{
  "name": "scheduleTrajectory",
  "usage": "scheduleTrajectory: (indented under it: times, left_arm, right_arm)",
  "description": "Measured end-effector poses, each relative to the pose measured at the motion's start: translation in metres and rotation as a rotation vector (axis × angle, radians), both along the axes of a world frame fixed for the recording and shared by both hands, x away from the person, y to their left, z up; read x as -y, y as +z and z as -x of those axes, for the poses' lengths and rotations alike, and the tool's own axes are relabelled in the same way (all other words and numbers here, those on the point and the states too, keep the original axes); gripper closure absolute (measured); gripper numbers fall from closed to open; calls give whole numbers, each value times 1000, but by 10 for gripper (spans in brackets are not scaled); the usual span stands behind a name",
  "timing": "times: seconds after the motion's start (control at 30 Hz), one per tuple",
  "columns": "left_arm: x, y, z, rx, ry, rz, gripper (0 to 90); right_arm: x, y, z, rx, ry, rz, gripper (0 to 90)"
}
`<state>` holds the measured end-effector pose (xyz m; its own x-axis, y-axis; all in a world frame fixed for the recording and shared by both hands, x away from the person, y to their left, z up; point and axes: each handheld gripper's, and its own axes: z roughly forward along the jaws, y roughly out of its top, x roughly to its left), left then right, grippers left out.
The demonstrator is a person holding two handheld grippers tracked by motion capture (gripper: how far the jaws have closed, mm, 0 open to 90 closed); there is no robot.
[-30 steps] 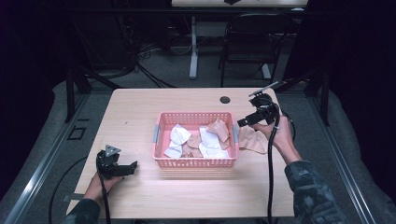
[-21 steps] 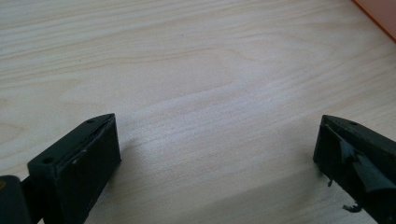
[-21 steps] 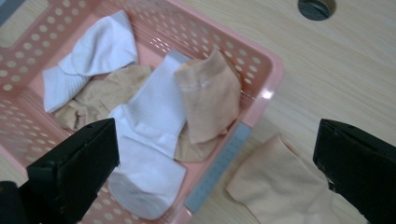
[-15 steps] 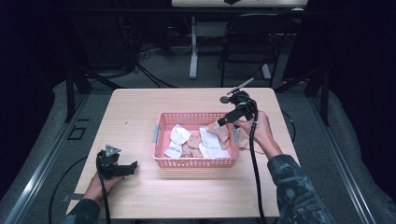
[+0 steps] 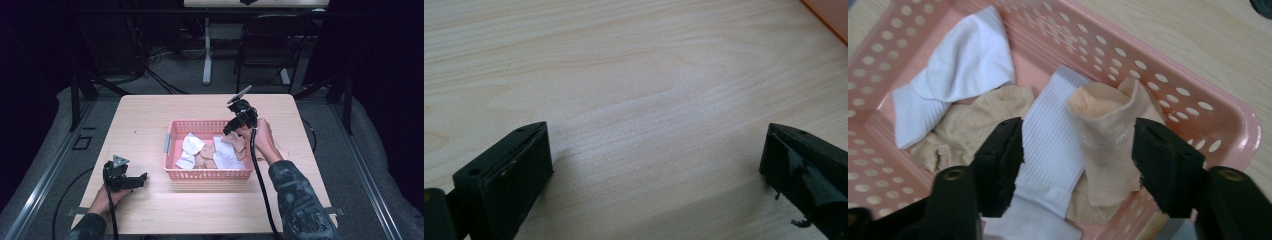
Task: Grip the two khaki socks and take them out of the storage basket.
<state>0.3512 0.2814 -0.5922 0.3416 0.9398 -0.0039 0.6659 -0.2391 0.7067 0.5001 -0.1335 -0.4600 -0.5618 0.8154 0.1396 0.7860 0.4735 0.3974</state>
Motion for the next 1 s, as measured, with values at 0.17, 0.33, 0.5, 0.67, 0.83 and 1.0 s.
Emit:
scheduleTrajectory:
  times: [0.17, 0.33, 0.5, 0.67, 0.83, 1.0]
  left_arm:
    - [0, 0, 0, 0, -1, 0, 4]
    - [0, 0, 0, 0, -1, 0, 4]
    - [0, 0, 0, 0, -2, 0, 4]
    - [0, 0, 0, 1, -3, 1, 4]
    - [0, 0, 0, 1, -3, 1, 4]
    - [1, 0, 0, 2, -4, 1, 4]
  right_arm:
    - [-2, -11, -5, -17, -21, 20, 485]
    - [-5, -21, -11, -11, -71, 38, 539]
    - [-2, -27, -15, -24, -97, 50, 602]
    - [-1, -31, -18, -39, -107, 63, 804]
    - [0, -30, -18, -32, -108, 68, 867]
    - [1, -20, -11, -22, -83, 54, 870]
